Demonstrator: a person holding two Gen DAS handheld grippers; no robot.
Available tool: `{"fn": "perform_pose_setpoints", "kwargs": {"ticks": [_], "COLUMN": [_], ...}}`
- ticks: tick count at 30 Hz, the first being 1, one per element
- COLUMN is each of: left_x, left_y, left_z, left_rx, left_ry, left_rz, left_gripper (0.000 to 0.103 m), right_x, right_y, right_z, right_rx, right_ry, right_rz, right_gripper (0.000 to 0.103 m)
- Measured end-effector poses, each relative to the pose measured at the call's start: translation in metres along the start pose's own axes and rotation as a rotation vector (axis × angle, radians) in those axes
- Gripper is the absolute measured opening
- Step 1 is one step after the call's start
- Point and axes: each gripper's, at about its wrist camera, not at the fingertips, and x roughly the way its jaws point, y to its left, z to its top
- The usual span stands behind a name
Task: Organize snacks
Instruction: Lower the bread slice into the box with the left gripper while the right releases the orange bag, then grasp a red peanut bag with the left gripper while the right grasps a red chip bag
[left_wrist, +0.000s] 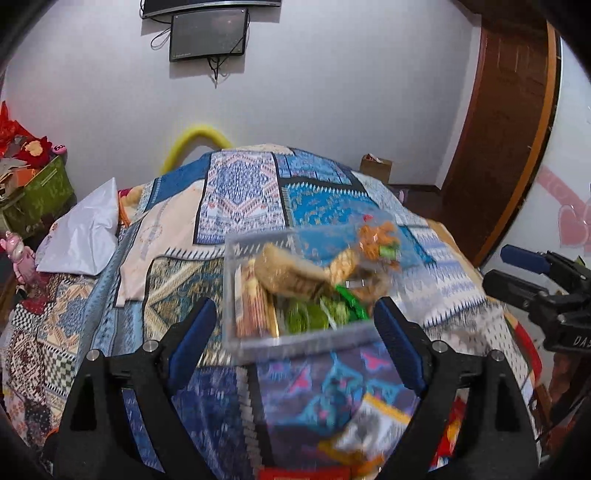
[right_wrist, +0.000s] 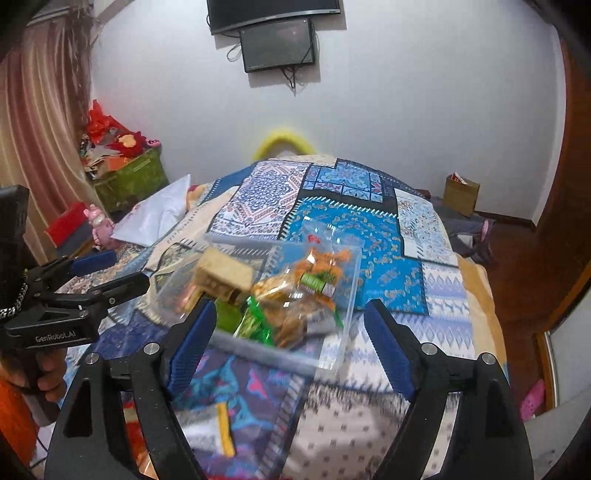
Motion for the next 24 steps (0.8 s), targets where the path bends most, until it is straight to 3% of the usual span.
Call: {"fn": "perform_pose_setpoints", "kwargs": {"ticks": [7, 16, 22, 24], "left_x": [-0.018, -0.020, -0.024, -0.024], "left_y": [0.007, 0.015, 0.014, 0.013], "left_z": [-0.053, -0.114, -0.144, -0.150], "left_rx": [0.000, -0.027, -0.038, -0.039], "left_ry": [0.065, 0.166, 0.208, 0.222], "left_rz": [0.010, -0.005, -0.028, -0.034], "left_gripper": [0.089, 0.088, 0.088, 0.088], "right_x": [-0.016, 0.003, 0.009, 0.009], "right_y": [0.020, 0.033, 0.040, 0.046], "right_z": [-0.043, -0.111, -0.146, -0.153], "right_rx": [-0.022, 0.028, 0.091, 0.071], "right_ry": [0.038, 0.209, 0.289, 0.295], "right_rz": [-0.014, 0.026, 0.100, 0.079], "right_gripper": [0.083, 0.083, 0.083, 0.089]}}
